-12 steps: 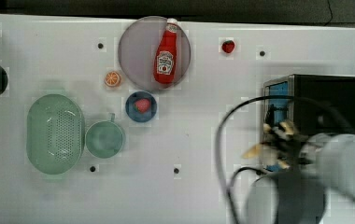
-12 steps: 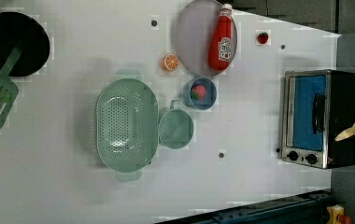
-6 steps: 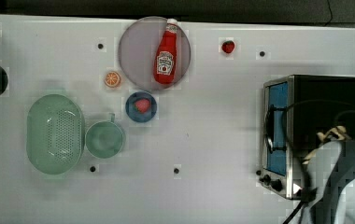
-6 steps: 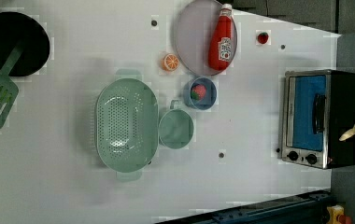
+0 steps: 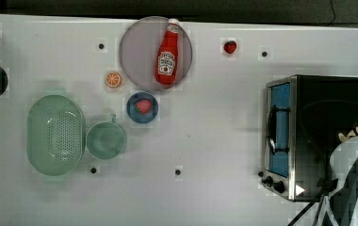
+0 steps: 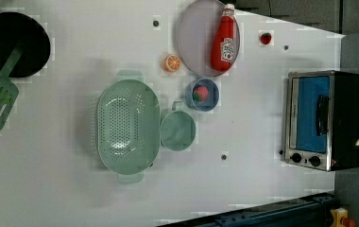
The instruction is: Pick banana from table and place on oven.
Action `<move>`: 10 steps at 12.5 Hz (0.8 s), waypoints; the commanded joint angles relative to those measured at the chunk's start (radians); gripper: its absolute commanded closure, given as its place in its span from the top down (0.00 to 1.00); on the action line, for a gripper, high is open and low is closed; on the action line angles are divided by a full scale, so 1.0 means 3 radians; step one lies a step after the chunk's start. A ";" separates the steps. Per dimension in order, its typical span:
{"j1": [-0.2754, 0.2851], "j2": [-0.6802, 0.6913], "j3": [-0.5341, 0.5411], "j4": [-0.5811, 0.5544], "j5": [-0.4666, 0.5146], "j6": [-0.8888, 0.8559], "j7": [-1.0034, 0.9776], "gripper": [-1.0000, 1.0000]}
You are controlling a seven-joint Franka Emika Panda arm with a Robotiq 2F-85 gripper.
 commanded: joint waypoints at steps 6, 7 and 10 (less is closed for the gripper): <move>0.0125 -0.0184 0.0140 0.0300 0.0038 -0.0113 -0.0241 1.00; 0.0160 -0.0259 0.0167 0.0376 0.0021 -0.0293 -0.0216 1.00; 0.0284 -0.0580 0.0398 0.0606 -0.0040 -0.1133 0.0405 1.00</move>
